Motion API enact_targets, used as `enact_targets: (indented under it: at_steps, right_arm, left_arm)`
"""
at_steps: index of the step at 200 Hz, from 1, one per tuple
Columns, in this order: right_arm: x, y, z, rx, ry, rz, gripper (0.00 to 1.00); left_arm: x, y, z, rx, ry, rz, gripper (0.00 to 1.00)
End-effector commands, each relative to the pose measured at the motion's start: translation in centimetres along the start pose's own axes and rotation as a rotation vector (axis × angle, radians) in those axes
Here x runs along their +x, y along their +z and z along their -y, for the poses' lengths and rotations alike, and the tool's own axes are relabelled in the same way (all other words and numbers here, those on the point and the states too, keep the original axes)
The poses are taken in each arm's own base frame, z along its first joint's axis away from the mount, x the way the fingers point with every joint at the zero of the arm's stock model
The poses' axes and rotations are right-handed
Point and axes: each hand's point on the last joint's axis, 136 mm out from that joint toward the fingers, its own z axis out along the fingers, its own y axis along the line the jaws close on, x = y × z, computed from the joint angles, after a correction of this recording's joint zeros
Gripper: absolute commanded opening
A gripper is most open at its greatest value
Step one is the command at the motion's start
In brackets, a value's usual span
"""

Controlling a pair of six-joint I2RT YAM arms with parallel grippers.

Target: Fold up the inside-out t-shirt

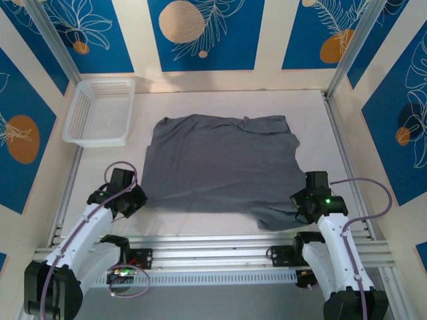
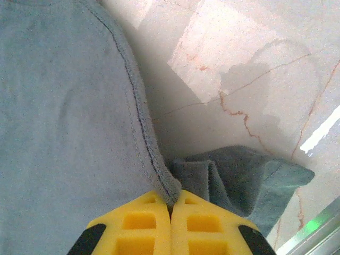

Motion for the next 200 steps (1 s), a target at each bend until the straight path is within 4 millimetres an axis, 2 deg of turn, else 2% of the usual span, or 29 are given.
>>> enact_targets:
  at_steps: [1, 19, 46, 98, 143, 179, 200]
  right_arm:
    - [-2.0, -1.9, -1.3, -0.019, -0.018, 0.064, 0.0]
    - [-3.9, -2.8, -3.0, -0.057, -0.03, 0.11, 0.0]
    - [-5.8, -2.9, -5.3, -0.109, -0.043, 0.127, 0.0]
    - [-8.5, -1.8, -9.8, -0.191, -0.063, 0.106, 0.0]
    - [-9.9, 1.0, -12.2, -0.193, -0.088, 0.08, 0.0]
    - [-10.4, 4.5, -13.0, -0.163, -0.109, 0.037, 0.0]
    - [-10.6, 6.5, -12.7, -0.121, -0.128, 0.019, 0.0]
  left_arm:
    - [-2.5, -2.1, 1.5, -0.008, 0.045, 0.065, 0.0]
    - [-4.6, -2.7, 3.4, 0.007, 0.066, 0.107, 0.0]
    - [-7.0, -2.3, 5.9, 0.017, 0.09, 0.123, 0.0]
    - [-10.3, -1.2, 6.9, -0.028, 0.111, 0.173, 0.0]
    - [-11.8, 0.6, 8.0, -0.03, 0.131, 0.159, 0.0]
    - [-11.7, 4.3, 8.6, -0.041, 0.146, 0.08, 0.0]
    - [-11.8, 6.5, 8.6, -0.06, 0.159, 0.046, 0.0]
